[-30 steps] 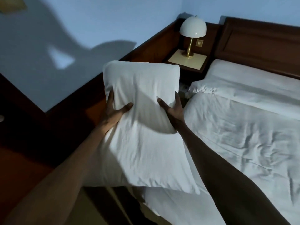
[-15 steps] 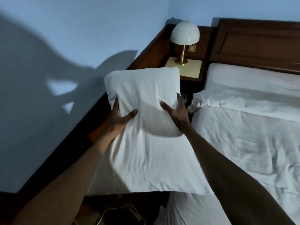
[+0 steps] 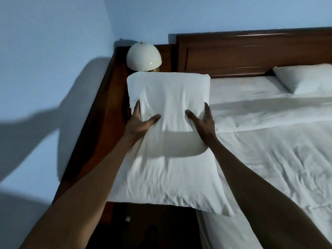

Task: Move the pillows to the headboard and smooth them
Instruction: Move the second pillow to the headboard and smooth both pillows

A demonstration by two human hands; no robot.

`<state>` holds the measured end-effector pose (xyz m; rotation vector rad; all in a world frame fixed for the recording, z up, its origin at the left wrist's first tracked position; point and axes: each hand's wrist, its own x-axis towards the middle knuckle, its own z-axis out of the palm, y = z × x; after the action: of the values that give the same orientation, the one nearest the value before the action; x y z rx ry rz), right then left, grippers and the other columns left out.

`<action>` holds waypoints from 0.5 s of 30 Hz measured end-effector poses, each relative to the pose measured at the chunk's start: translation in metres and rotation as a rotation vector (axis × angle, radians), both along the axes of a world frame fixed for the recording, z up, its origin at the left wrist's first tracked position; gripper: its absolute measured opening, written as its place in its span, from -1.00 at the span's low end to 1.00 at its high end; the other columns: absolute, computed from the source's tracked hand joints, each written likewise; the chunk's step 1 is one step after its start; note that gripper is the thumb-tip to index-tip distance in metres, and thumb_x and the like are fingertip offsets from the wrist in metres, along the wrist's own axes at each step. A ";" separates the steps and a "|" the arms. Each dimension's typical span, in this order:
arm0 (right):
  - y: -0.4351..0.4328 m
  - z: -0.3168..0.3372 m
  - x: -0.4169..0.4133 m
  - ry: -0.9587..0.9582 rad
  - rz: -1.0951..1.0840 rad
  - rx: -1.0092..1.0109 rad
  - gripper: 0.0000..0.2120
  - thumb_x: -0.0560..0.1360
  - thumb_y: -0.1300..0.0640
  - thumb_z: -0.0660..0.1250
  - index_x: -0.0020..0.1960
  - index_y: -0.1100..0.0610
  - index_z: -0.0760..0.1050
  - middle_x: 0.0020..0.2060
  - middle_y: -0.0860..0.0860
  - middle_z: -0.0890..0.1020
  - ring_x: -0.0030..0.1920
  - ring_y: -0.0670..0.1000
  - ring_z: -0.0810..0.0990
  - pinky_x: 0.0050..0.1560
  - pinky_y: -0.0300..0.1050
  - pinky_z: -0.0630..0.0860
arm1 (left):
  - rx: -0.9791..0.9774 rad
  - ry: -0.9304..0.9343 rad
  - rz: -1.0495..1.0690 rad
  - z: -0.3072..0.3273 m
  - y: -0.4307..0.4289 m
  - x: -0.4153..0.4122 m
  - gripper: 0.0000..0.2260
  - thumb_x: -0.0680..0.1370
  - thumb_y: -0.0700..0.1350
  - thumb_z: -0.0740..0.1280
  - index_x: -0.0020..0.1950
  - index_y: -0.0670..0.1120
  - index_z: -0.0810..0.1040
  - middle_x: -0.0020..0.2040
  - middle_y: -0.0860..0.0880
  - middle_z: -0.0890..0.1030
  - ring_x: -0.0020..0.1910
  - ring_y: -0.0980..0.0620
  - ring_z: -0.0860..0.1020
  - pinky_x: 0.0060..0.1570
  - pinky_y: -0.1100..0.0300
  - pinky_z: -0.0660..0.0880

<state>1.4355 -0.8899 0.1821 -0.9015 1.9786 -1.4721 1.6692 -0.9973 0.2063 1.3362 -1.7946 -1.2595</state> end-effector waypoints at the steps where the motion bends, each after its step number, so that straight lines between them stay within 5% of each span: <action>1: -0.019 0.002 -0.008 -0.002 -0.044 -0.006 -0.05 0.29 -0.47 0.44 0.56 -0.19 0.21 0.43 -0.09 0.52 0.42 0.04 0.49 0.46 0.08 0.40 | 0.005 0.000 -0.023 0.007 -0.023 -0.014 -0.03 0.41 0.28 0.56 0.67 0.24 0.07 0.50 0.10 0.45 0.37 0.03 0.49 0.37 0.10 0.42; 15: -0.191 0.003 -0.147 -0.011 -0.325 -0.019 -0.07 0.34 -0.44 0.44 0.58 -0.19 0.16 0.47 -0.10 0.47 0.45 0.06 0.45 0.49 0.13 0.35 | -0.077 -0.115 -0.345 0.008 -0.264 -0.198 -0.07 0.43 0.38 0.46 0.67 0.23 0.06 0.53 0.02 0.45 0.45 -0.16 0.47 0.45 -0.15 0.39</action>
<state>1.2880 -1.0811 0.1850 -0.5958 2.1831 -1.6666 1.4708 -1.2614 0.2141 1.1072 -2.2021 -1.2916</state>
